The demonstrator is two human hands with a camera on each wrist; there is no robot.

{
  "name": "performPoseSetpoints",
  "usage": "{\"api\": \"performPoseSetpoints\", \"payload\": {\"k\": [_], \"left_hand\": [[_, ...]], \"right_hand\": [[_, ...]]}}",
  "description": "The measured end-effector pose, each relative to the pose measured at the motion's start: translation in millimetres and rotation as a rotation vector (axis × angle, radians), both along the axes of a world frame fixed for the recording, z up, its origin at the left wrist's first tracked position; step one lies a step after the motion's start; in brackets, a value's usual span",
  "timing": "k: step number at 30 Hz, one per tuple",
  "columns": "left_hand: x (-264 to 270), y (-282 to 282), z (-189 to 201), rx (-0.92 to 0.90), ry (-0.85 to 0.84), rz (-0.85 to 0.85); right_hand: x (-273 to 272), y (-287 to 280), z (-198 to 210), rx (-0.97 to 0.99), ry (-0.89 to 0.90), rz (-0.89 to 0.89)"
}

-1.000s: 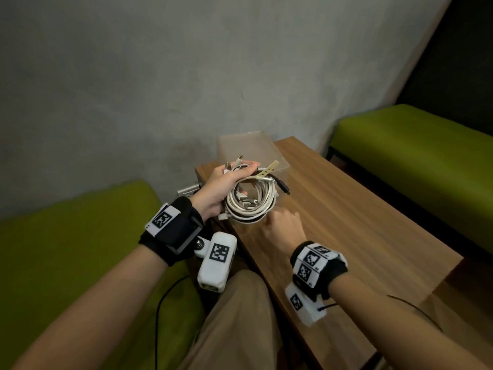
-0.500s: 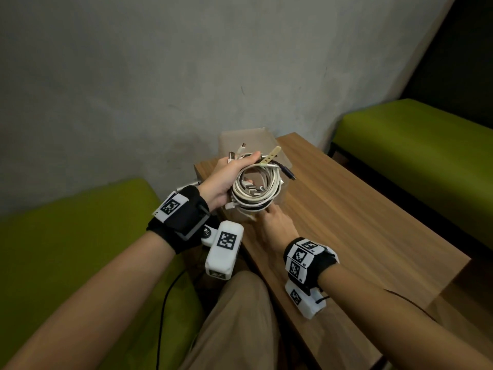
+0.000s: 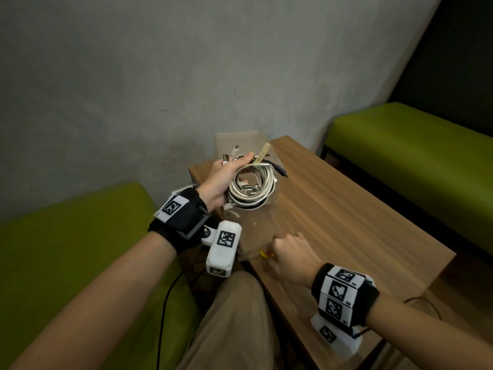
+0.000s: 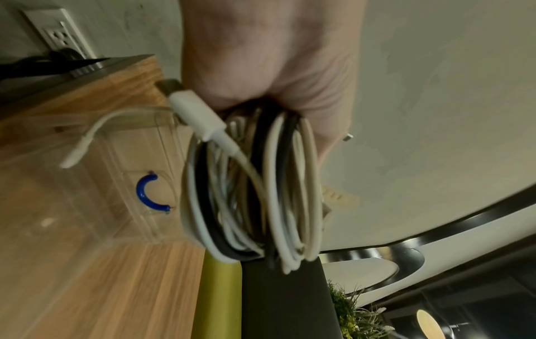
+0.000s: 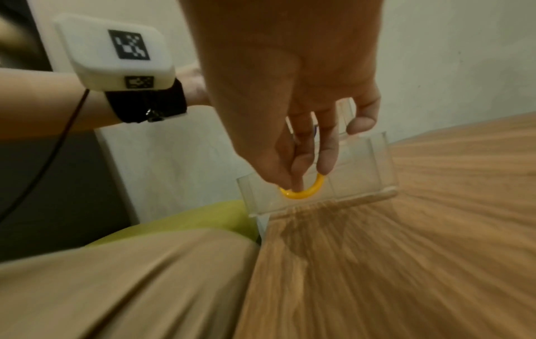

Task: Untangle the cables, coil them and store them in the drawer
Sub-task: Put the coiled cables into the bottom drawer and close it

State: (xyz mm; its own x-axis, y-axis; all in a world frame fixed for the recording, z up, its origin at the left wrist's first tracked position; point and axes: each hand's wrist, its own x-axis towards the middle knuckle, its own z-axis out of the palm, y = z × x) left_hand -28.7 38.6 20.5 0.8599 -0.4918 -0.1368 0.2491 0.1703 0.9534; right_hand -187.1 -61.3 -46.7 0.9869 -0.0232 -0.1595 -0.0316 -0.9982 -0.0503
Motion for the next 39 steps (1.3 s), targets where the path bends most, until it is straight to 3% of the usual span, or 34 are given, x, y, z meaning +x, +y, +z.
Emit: {"api": "performPoseSetpoints", "payload": {"k": [4, 8, 13, 17, 21, 24, 26, 29, 34, 39], "left_hand": [[-8, 2, -3, 0.006, 0.010, -0.072], [-23, 1, -1, -0.030, 0.057, -0.307], [-38, -6, 16, -0.088, 0.022, -0.521], [-32, -7, 13, -0.153, 0.093, -0.445], [-25, -4, -3, -0.117, 0.096, -0.218], [-16, -4, -27, 0.041, 0.057, 0.063], [-17, -7, -43, 0.112, 0.072, 0.151], [-21, -12, -60, 0.134, 0.138, 0.170], [-31, -24, -58, 0.199, 0.177, 0.095], [-26, -23, -59, 0.163, 0.347, 0.054]], "right_hand": [[21, -14, 30, 0.180, -0.159, -0.127], [50, -36, 42, 0.438, -0.444, -0.195], [56, -30, 42, 0.868, -0.385, -0.080], [48, -34, 39, 0.949, -0.272, -0.033], [49, -37, 40, 1.119, -0.220, -0.300], [53, -37, 48, 1.414, -0.218, -0.495], [58, -33, 50, 1.580, -0.183, -0.546], [67, -22, 50, 1.552, -0.144, -0.600], [77, -26, 31, 1.221, -0.266, -0.746], [87, -35, 15, 1.277, -0.198, -0.684]]}}
